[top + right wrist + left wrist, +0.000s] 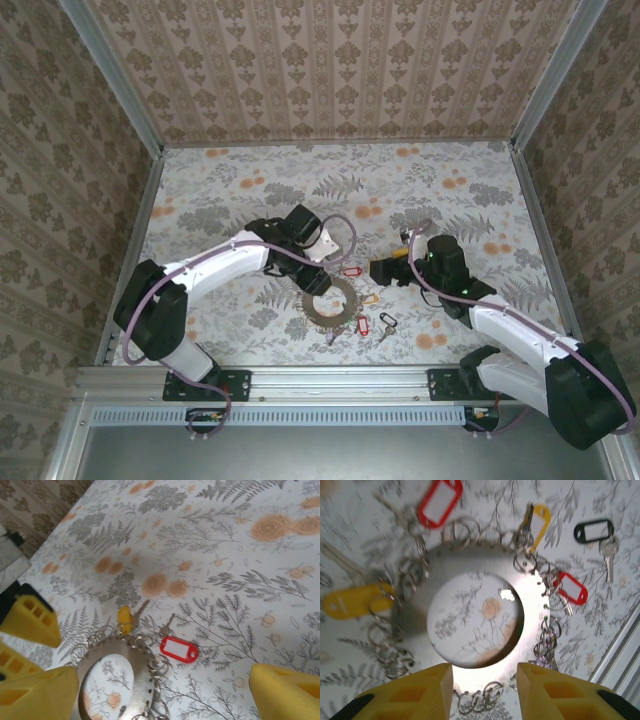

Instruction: Put the keys on the keyring

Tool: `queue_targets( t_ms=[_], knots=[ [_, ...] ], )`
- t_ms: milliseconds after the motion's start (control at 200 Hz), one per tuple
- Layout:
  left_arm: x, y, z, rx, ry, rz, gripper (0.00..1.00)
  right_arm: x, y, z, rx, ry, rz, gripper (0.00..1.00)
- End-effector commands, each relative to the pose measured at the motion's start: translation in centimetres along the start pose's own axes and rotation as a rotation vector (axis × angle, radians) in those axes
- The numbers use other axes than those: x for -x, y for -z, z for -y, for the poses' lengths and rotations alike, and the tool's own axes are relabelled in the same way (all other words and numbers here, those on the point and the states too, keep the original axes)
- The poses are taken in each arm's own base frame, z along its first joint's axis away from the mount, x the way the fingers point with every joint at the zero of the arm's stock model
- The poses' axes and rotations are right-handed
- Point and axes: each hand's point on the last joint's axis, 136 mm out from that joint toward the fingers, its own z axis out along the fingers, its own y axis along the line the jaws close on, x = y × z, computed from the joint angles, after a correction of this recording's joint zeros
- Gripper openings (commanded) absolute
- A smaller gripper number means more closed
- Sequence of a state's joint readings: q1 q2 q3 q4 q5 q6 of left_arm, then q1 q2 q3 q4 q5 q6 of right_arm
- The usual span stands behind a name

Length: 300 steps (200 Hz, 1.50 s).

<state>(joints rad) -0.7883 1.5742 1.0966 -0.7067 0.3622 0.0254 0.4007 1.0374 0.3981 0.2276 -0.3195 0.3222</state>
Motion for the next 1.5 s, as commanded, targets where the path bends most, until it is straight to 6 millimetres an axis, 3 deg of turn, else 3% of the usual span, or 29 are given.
queue_targets(
  t_ms=[0, 185, 320, 480, 580, 885, 1105, 1245, 1495],
  knots=[
    [-2.2, -0.7, -0.9, 0.039, 0.109, -0.070, 0.39, -0.2, -0.3, 1.2, -0.042, -0.029, 0.026, 0.91],
    [-4.3, -1.6, -1.6, 0.085, 0.219, -0.104, 0.39, -0.4, -1.3, 1.1, -0.020, -0.039, 0.010, 0.93],
    [-5.4, -1.7, -3.3, 0.119, 0.298, -0.084, 0.39, -0.5, -1.6, 1.0, -0.007, -0.032, 0.010, 0.93],
    [-4.2, -0.9, -5.9, 0.095, 0.393, 0.029, 0.39, 0.0, -1.3, 0.8, -0.003, -0.022, 0.021, 0.93],
    [-2.7, -0.4, -6.1, 0.095, 0.365, 0.069, 0.38, 0.1, -1.0, 0.8, -0.008, -0.017, 0.027, 0.94],
    [-1.2, -0.6, -7.7, 0.172, 0.252, 0.009, 0.36, -0.2, -1.4, 1.1, -0.016, -0.029, 0.016, 0.94],
    [0.4, -1.6, -8.0, 0.140, 0.196, -0.004, 0.41, -0.5, -1.0, 1.3, -0.030, -0.028, 0.013, 0.95],
    [-0.3, -2.5, -8.1, 0.106, 0.205, -0.030, 0.47, -0.4, -0.9, 1.3, -0.033, -0.024, 0.015, 0.95],
    [-0.5, -3.9, -6.6, -0.007, 0.223, -0.033, 0.46, -0.1, -1.3, 1.1, -0.021, -0.022, 0.014, 0.95]
  ],
)
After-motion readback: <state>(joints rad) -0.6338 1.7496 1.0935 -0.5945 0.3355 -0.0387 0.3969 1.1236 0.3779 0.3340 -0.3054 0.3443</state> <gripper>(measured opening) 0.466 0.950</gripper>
